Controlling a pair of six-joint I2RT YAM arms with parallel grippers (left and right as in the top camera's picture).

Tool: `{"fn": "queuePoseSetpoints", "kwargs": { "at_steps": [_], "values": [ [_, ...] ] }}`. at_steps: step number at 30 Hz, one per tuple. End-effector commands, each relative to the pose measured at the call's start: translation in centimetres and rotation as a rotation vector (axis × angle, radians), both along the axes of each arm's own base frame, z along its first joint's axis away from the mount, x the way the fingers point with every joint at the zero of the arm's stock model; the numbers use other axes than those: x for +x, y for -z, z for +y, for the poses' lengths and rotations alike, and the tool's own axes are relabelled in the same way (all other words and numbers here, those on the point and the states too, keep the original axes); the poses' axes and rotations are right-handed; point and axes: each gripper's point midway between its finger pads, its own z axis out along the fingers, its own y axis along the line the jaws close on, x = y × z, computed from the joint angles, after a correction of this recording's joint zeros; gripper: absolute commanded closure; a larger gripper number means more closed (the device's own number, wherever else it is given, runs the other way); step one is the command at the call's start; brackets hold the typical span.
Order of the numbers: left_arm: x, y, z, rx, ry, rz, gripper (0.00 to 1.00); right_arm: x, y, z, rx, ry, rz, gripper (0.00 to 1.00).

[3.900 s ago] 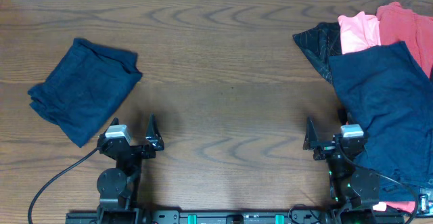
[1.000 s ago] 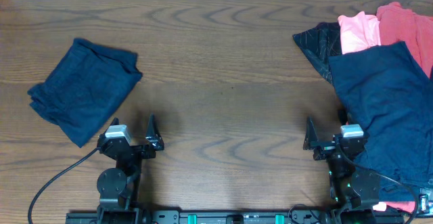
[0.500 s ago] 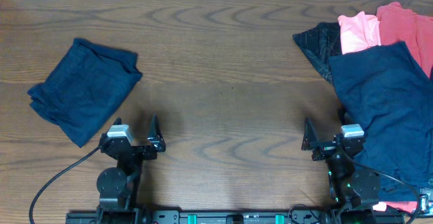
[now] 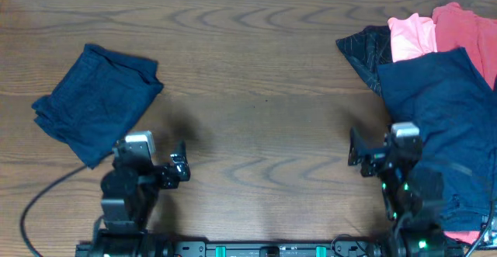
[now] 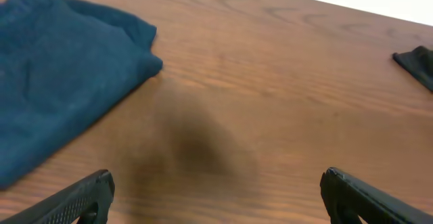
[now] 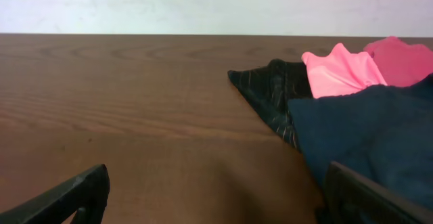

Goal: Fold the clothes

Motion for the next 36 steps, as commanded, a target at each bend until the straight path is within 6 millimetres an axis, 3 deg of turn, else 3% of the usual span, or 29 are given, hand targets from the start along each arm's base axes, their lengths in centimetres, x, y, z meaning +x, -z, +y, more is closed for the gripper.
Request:
{"fn": "queuePoseSetpoints", "kwargs": {
  "at_steps": [1, 10, 15, 18, 23, 26, 33, 36],
  "values": [
    [0.4, -2.0, -0.2, 0.0, 0.011, 0.047, 0.02, 1.5, -1.0, 0.0, -0.006, 0.019, 0.081, 0.01],
    [-0.2, -3.0, -0.1, 0.011, 0.01, 0.327, 0.02, 5.7, 3.4, -2.3, -0.096, 0.068, 0.594, 0.01],
    [0.1, -1.8, -0.2, 0.013, 0.01, 0.402, 0.02, 7.8, 6.3, -3.5, -0.118, 0.113, 0.701, 0.01],
    [0.3, -1.3, -0.2, 0.015, 0.01, 0.429, 0.02, 8.1, 8.4, -5.6, -0.16, 0.191, 0.755, 0.01],
    [0.5, -0.7, -0.2, 0.016, 0.01, 0.457, 0.02, 8.1, 11.7, -9.8, -0.248, 0.344, 0.837, 0.21],
    [0.6, -0.4, -0.2, 0.016, 0.01, 0.468, 0.02, 8.3, 12.7, -11.5, -0.272, 0.429, 0.847, 0.27],
    [0.7, -0.1, -0.2, 0.017, 0.01, 0.483, 0.02, 8.5, 14.5, -12.8, -0.274, 0.477, 0.874, 0.38],
    [0.7, -0.1, -0.2, 0.016, 0.01, 0.482, 0.02, 8.4, 15.0, -12.9, -0.279, 0.479, 0.887, 0.53]
  ]
}}
